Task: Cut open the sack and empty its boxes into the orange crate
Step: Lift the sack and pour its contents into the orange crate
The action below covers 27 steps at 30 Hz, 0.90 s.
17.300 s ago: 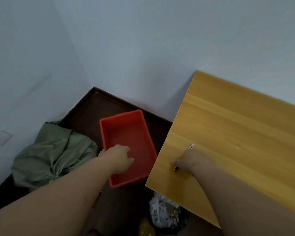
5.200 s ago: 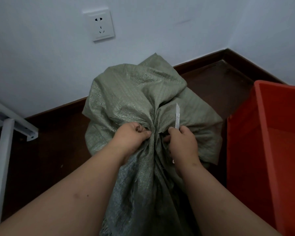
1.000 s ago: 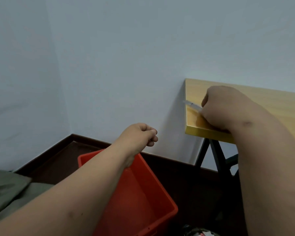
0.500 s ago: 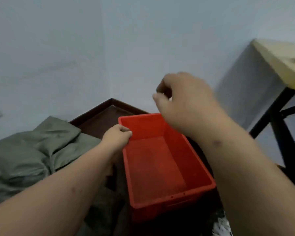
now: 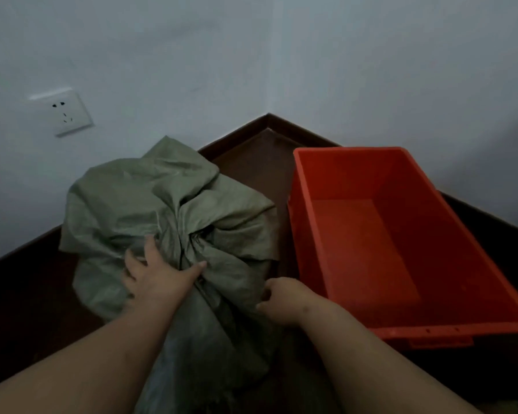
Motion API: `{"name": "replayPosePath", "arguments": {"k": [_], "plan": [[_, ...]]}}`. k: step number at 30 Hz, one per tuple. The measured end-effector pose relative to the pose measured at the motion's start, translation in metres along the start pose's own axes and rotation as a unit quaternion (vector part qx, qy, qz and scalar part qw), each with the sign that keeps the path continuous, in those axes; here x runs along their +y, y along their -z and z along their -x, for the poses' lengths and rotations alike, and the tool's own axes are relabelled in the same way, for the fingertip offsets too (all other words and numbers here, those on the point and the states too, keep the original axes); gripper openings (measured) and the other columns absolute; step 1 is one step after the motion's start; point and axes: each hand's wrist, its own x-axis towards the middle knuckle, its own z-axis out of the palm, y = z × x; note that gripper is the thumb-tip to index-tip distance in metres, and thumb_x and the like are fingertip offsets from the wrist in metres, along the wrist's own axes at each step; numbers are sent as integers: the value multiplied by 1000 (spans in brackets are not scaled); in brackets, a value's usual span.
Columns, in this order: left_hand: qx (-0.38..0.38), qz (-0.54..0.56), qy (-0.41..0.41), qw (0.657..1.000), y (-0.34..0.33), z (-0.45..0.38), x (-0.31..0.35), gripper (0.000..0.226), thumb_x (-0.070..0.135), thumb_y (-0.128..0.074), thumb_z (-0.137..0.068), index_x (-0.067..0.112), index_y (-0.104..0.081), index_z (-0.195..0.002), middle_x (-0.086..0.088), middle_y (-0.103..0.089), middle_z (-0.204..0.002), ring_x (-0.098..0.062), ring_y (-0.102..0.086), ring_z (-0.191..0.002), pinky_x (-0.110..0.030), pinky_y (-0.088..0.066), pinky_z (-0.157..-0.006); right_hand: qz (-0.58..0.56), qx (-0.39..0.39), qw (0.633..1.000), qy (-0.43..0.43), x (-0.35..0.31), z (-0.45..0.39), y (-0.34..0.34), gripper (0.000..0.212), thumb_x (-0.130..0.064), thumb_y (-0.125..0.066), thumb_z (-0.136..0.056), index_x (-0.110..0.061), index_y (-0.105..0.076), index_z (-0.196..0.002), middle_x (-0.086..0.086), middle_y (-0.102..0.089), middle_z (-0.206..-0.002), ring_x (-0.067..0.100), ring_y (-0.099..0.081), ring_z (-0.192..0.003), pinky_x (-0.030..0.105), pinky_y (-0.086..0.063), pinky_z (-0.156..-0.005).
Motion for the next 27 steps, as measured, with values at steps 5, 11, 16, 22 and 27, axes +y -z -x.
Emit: {"name": "replayPosePath", "arguments": {"k": [5,11,16,22,27], "plan": [[-173,228,-2,958,-20,-19,0,100,4,-75,-65,31,-28,-149,-15,-57,-132,-33,-59,-112,-48,-52,-95,-158,66,985,-18,-16,-26,-14,68,-48,-59,-86,-19,-38,-143,11,-41,-145,30,-44,-132,40,-40,-109],[-502,131,-80,851,-10,19,15,61,-7,-61,-71,26,-63,-122,-5,-72,-105,-24,-68,-97,-39,-58,-84,-324,142,934,-43,-38,-53,0,135,-64,-76,-46,-33,1,-152,7,-24,-157,33,-29,-142,48,-30,-115],[-564,218,132,785,16,2,-5,36,32,-72,-74,19,-70,-108,-4,-66,-110,-21,-59,-96,-42,-48,-87,-189,95,973,-94,-21,-61,-22,84,-27,-56,-82,-36,-9,-150,12,-49,-142,34,-48,-128,50,-36,-109],[-328,491,300,749,18,-23,-7,86,78,-59,-66,5,-56,-112,-19,-62,-113,-37,-60,-98,-56,-49,-88,-137,35,989,43,-38,-40,-30,60,-31,-50,-71,-48,-37,-127,4,-58,-133,31,-52,-124,51,-36,-109],[-256,474,257,802,22,-17,41,21,8,-49,-94,-4,-60,-106,-21,-62,-127,-33,-61,-103,-43,-44,-88,-190,-40,978,76,-37,-23,-22,74,-27,-76,-69,-41,-44,-134,-5,-58,-131,18,-56,-118,38,-45,-102]]}}
